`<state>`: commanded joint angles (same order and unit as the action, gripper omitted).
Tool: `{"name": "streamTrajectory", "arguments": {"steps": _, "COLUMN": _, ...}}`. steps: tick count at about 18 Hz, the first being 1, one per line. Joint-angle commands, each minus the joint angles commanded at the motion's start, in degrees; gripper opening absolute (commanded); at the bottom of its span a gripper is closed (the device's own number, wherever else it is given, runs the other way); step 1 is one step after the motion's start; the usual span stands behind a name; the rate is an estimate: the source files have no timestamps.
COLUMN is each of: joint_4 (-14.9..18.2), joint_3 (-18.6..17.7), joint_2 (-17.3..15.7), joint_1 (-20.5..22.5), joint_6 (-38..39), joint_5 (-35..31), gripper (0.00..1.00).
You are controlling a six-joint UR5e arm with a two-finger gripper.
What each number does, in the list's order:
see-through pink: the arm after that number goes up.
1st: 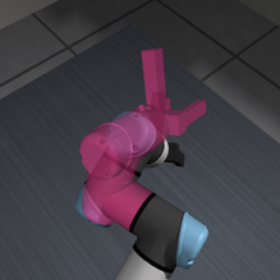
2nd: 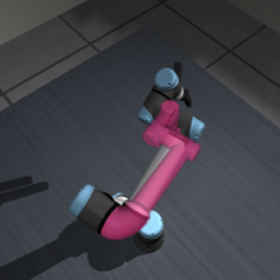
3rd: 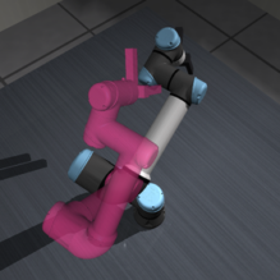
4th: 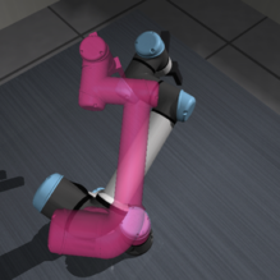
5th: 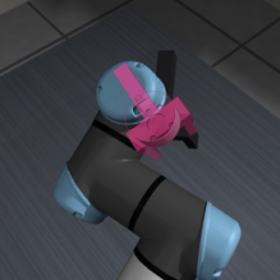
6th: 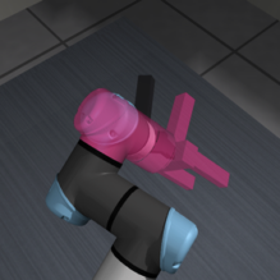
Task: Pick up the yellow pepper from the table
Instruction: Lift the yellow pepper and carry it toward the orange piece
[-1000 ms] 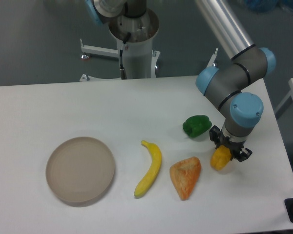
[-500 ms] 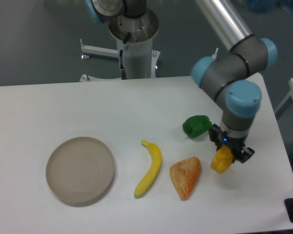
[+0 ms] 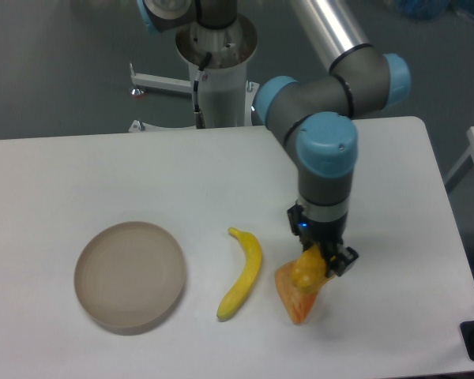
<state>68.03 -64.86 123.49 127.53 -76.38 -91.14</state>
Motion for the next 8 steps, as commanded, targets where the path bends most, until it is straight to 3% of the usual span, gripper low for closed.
{"name": "streamTrajectory", "arguments": {"steps": 8, "joint_4": -0.44, "joint_3": -0.09, "joint_2": -0.17, "joint_1": -0.35, "joint_6": 0.26, "joint_5": 0.09, "gripper": 0.53}}
